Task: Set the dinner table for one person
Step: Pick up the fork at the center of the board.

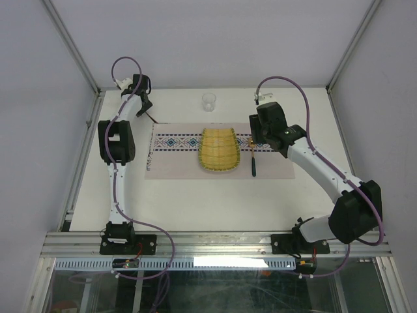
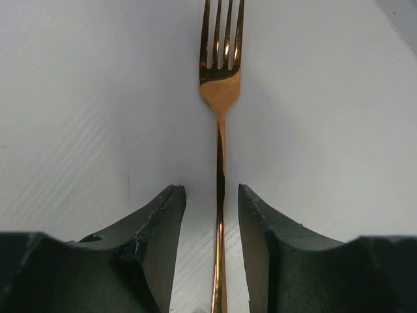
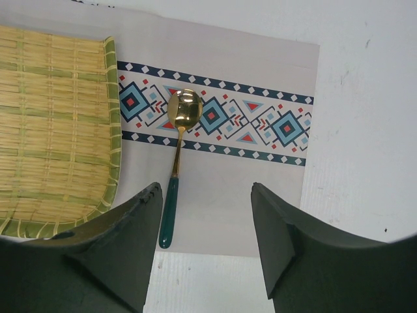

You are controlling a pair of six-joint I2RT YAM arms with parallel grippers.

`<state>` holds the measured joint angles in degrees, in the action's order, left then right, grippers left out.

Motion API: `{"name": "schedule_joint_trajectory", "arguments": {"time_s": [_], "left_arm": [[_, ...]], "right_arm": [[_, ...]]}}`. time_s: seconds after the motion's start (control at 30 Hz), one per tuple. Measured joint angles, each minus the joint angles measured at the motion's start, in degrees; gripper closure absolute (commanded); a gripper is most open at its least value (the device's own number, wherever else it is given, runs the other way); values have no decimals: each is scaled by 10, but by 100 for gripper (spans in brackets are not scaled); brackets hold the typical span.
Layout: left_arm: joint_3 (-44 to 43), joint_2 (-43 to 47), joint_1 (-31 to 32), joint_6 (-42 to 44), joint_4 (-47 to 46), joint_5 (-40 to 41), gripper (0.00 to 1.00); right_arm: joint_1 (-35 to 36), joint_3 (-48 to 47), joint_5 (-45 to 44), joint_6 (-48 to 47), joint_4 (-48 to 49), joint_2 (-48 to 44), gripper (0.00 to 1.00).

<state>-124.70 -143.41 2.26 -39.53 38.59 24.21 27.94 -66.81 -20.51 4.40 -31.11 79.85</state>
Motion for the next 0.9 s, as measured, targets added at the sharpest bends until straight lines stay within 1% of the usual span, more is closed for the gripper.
{"name": "schedule_joint_trajectory", "arguments": {"time_s": [0.2, 0.27, 0.47, 0.6, 0.9], "left_arm": [[-8, -6, 0, 2, 6, 11, 64], [-8, -6, 0, 3, 7, 13, 67], [-10, -7, 0, 14, 8, 14, 70], [-10, -7, 0, 22, 9, 18, 77], [-10, -8, -1, 41, 14, 29, 79]], "right_arm": [[0, 0, 0, 0, 0, 0, 40], [0, 0, 0, 0, 0, 0, 40], [0, 2, 0, 0, 0, 0, 40], [0, 2, 0, 0, 0, 0, 40], [0, 7, 0, 0, 5, 0, 40]]}}
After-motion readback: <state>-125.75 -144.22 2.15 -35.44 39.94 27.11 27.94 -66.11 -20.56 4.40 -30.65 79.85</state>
